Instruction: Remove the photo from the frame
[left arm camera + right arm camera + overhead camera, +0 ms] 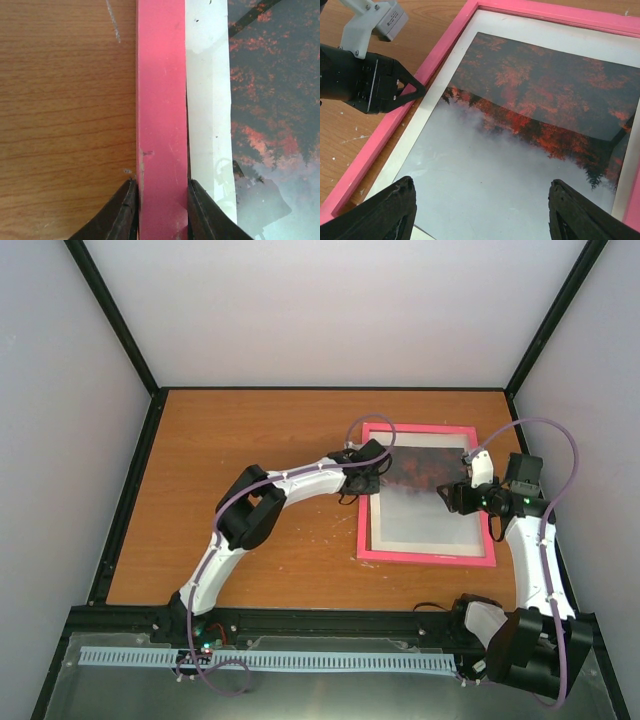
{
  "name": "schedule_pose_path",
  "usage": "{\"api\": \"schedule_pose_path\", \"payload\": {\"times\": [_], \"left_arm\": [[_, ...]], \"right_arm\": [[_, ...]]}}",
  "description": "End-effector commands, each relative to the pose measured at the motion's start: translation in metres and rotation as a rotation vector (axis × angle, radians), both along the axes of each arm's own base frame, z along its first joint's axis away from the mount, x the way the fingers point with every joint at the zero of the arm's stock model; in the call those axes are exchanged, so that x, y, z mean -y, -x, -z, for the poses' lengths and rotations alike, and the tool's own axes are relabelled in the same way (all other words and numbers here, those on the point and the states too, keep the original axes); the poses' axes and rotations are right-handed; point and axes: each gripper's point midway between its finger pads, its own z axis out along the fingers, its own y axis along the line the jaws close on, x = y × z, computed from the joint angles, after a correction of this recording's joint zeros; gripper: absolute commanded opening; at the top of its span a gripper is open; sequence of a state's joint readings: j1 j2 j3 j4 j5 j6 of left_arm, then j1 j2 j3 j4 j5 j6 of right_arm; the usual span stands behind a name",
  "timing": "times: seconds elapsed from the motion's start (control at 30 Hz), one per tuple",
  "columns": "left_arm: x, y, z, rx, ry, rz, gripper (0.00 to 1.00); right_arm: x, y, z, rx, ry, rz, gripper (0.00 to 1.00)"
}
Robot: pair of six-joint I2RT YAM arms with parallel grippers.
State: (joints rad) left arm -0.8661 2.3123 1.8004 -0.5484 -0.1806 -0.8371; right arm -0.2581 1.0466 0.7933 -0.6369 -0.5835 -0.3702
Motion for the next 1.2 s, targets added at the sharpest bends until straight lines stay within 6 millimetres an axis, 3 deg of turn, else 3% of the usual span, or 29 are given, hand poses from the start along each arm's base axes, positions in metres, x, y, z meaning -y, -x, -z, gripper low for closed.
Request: {"api": "schedule_pose_path", "payload": {"times": [0.0,0.2,0.33,0.9,1.0,1.17], "left_arm": [[0.016,-0.016,-0.067,0.109,0.159,-0.036,0.05],[0.002,-0.02,-0.097,0.158,0.205,-0.032,0.01],[-0.019,-0.022,-0.104,0.179,0.184,-0.024,0.01],[-0.227,-0.032,-0.068,0.228,0.013,-0.119,0.01],[-0.252,-0.037,-0.057,0.222,-0.034,-0.119,0.01],[-0.276,-0.051,-0.053,0.269,-0.063,-0.111,0.01]], "right_arm": [[-0.008,0.003,-0.018,0.063,-0.006,-0.037,0.7],[-0.029,0.022,-0.055,0.216,-0.04,-0.14,0.7],[-0.034,0.026,-0.06,0.231,-0.051,-0.168,0.7],[-0.042,0.032,-0.064,0.252,-0.07,-0.218,0.7],[-0.042,0.031,-0.063,0.248,-0.071,-0.218,0.7],[-0.041,0.03,-0.061,0.239,-0.073,-0.218,0.7]]}}
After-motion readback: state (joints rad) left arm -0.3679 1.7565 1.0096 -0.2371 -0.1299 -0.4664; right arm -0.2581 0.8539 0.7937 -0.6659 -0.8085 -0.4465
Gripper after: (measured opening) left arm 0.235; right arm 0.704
